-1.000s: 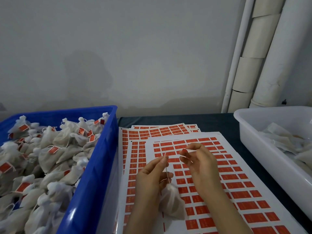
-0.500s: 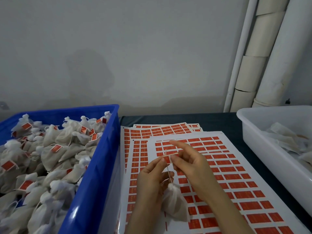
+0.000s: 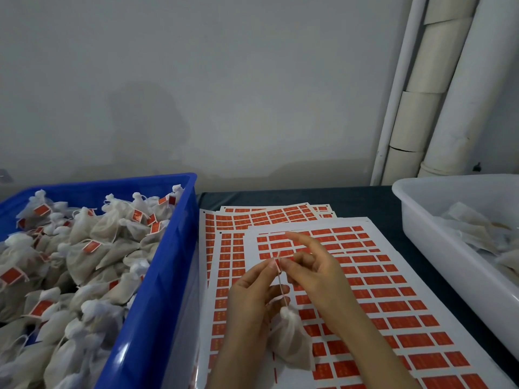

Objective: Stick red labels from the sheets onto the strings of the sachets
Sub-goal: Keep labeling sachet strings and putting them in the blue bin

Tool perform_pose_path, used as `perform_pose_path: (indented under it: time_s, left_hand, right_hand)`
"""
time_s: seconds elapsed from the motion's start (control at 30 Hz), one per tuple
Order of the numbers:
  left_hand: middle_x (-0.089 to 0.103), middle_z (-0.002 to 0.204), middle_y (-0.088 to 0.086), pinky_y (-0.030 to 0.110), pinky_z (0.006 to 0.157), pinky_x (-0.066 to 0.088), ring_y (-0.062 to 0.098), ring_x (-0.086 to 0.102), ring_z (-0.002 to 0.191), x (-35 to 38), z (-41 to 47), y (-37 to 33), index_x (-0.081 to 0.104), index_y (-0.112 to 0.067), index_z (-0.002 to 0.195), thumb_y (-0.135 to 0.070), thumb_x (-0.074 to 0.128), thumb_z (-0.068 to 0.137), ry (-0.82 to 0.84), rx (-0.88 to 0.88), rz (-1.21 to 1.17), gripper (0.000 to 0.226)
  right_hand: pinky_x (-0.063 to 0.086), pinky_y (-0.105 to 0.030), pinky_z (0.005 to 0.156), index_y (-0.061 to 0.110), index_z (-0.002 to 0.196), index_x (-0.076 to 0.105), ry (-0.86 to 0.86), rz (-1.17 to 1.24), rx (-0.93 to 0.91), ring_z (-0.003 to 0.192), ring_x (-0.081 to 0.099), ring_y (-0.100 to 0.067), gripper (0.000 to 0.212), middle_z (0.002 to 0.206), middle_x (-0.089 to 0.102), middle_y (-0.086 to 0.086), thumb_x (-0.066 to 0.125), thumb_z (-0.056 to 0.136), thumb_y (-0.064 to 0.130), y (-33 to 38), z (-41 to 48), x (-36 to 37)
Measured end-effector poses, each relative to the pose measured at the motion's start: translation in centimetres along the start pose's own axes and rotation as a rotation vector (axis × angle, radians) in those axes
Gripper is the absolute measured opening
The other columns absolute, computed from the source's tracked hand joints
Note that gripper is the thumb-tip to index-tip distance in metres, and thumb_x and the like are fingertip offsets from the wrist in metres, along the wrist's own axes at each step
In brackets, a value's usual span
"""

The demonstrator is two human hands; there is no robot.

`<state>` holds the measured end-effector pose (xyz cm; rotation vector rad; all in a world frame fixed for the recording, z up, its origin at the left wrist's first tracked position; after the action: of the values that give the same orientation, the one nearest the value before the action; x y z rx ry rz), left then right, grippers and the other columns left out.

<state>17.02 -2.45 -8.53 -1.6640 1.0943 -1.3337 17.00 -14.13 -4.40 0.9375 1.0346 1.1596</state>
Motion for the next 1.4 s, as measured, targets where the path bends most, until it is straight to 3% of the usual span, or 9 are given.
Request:
perform_pose_path:
  time_s: [0.33,0.57,0.7,0.8,1.0,1.27,1.4]
  left_hand:
    - [0.074,0.087,-0.005,0.028,0.060,0.057,0.023,0.069,0.085,0.20,-0.32,-0.30,0.070,-0.026,0.092,-0.031,0.061,0.085,-0.040,0.079,0.042,0.013]
    - [0.074,0.078,-0.009,0.028,0.058,0.056,0.021,0.070,0.082,0.13,-0.22,-0.17,0.069,-0.026,0.087,-0.034,0.058,0.090,-0.053,0.037,0.011,0.014]
    - [0.073,0.081,-0.010,0.020,0.058,0.055,0.014,0.070,0.075,0.54,-0.43,-0.53,0.070,-0.030,0.089,-0.044,0.064,0.077,-0.020,0.161,0.160,0.020]
    - [0.073,0.085,-0.013,0.017,0.059,0.055,0.011,0.069,0.077,0.54,-0.56,-0.38,0.071,-0.032,0.091,-0.037,0.070,0.074,-0.043,0.220,0.272,0.017]
    - [0.071,0.076,-0.017,0.012,0.053,0.049,0.004,0.066,0.070,0.35,-0.39,-0.51,0.071,-0.033,0.085,-0.026,0.064,0.085,-0.056,0.282,0.321,0.009]
    - [0.072,0.076,-0.016,0.011,0.052,0.050,0.002,0.066,0.070,0.12,-0.20,-0.35,0.070,-0.032,0.082,-0.025,0.064,0.085,-0.096,0.296,0.330,0.010]
    - [0.072,0.084,-0.012,0.013,0.054,0.053,0.008,0.068,0.070,-0.24,-0.09,-0.38,0.067,-0.033,0.097,-0.026,0.068,0.082,-0.167,0.286,0.290,0.017]
  right_hand:
    - [0.047,-0.006,0.062,0.041,0.100,0.058,0.001,-0.034,-0.007,0.084,0.059,0.011,0.024,0.088,0.064,0.020,0.064,0.083,0.026,-0.27,0.07,-0.05]
    - [0.045,-0.003,0.062,0.047,0.088,0.058,-0.018,-0.089,-0.009,0.086,0.055,0.018,0.020,0.090,0.059,0.032,0.063,0.085,0.028,-0.40,0.06,-0.14]
    - [0.046,-0.004,0.062,0.046,0.085,0.058,-0.033,-0.087,-0.005,0.083,0.060,0.011,0.022,0.088,0.058,0.033,0.061,0.087,0.025,-0.73,0.11,-0.29]
    - [0.049,-0.008,0.061,0.044,0.084,0.060,-0.042,-0.064,0.004,0.079,0.063,0.003,0.023,0.081,0.063,0.030,0.059,0.088,0.021,-1.02,0.14,-0.35]
    - [0.049,-0.009,0.056,0.039,0.082,0.062,-0.062,-0.068,-0.014,0.073,0.064,0.002,0.011,0.073,0.066,0.021,0.061,0.086,0.028,-0.92,0.21,-0.43]
    - [0.049,-0.009,0.055,0.037,0.082,0.059,-0.102,-0.127,-0.038,0.070,0.063,0.002,0.009,0.078,0.065,0.018,0.059,0.087,0.029,-0.96,0.06,-0.28]
    - [0.048,-0.007,0.054,0.035,0.081,0.058,-0.124,-0.130,-0.039,0.071,0.063,0.004,0.009,0.077,0.064,0.019,0.059,0.087,0.029,-1.01,-0.01,-0.28]
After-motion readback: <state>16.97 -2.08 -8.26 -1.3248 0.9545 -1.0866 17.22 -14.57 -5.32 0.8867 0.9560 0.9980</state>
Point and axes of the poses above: each hand's wrist, its own z-axis towards the middle knuckle, its own x-axis out of the palm, y = z × x, the point moved 5 cm from there along z, towards the middle knuckle
